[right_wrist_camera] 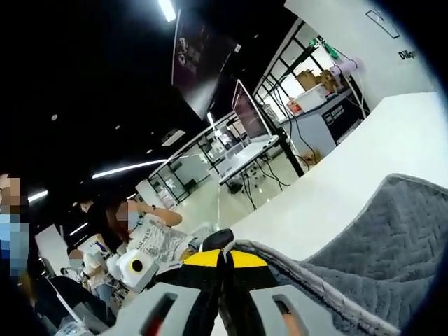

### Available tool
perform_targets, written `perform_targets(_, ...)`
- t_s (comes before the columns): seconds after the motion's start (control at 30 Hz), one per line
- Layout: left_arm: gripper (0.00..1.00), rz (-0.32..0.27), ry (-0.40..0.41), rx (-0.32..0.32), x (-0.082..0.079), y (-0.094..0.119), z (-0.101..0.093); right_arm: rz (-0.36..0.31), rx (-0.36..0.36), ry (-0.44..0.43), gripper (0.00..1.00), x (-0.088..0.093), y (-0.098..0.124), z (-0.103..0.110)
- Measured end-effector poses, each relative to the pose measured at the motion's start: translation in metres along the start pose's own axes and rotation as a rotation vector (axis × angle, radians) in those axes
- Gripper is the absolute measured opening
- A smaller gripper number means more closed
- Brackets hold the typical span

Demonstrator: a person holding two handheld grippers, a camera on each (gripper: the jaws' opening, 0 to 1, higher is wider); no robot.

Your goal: Fold the towel on the table until its edges align and the towel forms a compact rectangular stack.

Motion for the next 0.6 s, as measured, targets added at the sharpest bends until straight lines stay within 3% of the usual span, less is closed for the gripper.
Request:
perform_targets(0.3,0.99,0.006,0.007,-0.004,0.004,0.003,0.002,0.064,0.025,0.020,0.03,0.009,0.007,-0.006)
perform_targets(0.33,0.99,0.006,0.007,-0.005,0.004,0.003,0.003,0.087,0.019,0.088,0.03,-0.003,-0.027,-0.016)
perform_targets(0.4,0.99,0.005,0.010,-0.008,0.005,0.004,0.004,0.107,0.023,0.101,0.03,-0.001,-0.040,-0.020)
perform_targets(0.5,0.99,0.005,0.014,-0.010,0.006,0.005,0.005,0.112,0.034,0.099,0.03,0.004,-0.045,-0.023)
perform_targets(0.6,0.99,0.006,0.018,-0.012,0.007,0.006,0.006,0.180,0.048,0.120,0.03,0.020,-0.046,-0.023)
Point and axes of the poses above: the point that each gripper's makers call its tool centre point, and the gripper's own axes: y roughly backward along the fingers, z roughly to its left, x roughly out of its underside, the point moved 2 cm from there along y, roughly backward along the fingers, and after that the axes turned 12 degrees about -x, right-handed, at the moved point
